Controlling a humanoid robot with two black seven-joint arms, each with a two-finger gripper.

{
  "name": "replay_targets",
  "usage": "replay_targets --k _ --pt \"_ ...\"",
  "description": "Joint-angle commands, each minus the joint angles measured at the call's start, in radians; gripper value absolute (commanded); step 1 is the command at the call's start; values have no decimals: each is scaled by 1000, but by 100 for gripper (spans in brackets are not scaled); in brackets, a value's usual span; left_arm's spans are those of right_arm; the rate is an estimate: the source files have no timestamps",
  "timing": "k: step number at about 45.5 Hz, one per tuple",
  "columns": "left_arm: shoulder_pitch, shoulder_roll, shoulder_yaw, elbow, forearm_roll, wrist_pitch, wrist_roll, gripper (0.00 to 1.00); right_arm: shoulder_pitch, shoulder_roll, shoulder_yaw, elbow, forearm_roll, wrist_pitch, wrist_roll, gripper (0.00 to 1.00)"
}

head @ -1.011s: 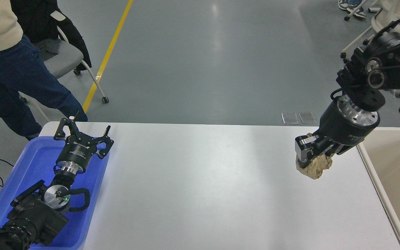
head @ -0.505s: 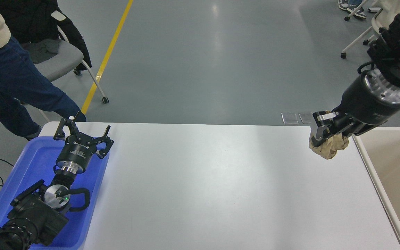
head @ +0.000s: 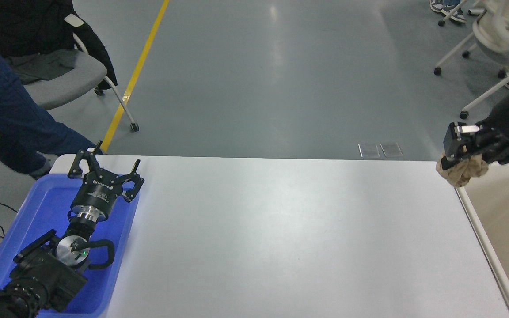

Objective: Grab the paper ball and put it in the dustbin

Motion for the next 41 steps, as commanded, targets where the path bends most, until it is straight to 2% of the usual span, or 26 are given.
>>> replay_targets --k 1,9,16,26,33,41 --pt "0 0 0 0 -1 0 -3 100 -201 -134 -22 -253 6 0 -1 0" --pt "0 0 0 0 -2 0 -4 100 -463 -168 93 -438 7 -1 1 0" --pt "0 0 0 0 -2 0 -4 100 -747 -168 286 -595 7 -156 1 0" --pt "0 0 0 0 -2 0 -4 100 -1119 -142 596 -869 6 -238 -4 0" --pt "0 0 0 0 -2 0 -4 100 -1307 -38 748 -1099 6 -268 1 0" --pt "0 0 0 0 -2 0 -4 100 -1479 61 838 -1295 6 -402 2 0"
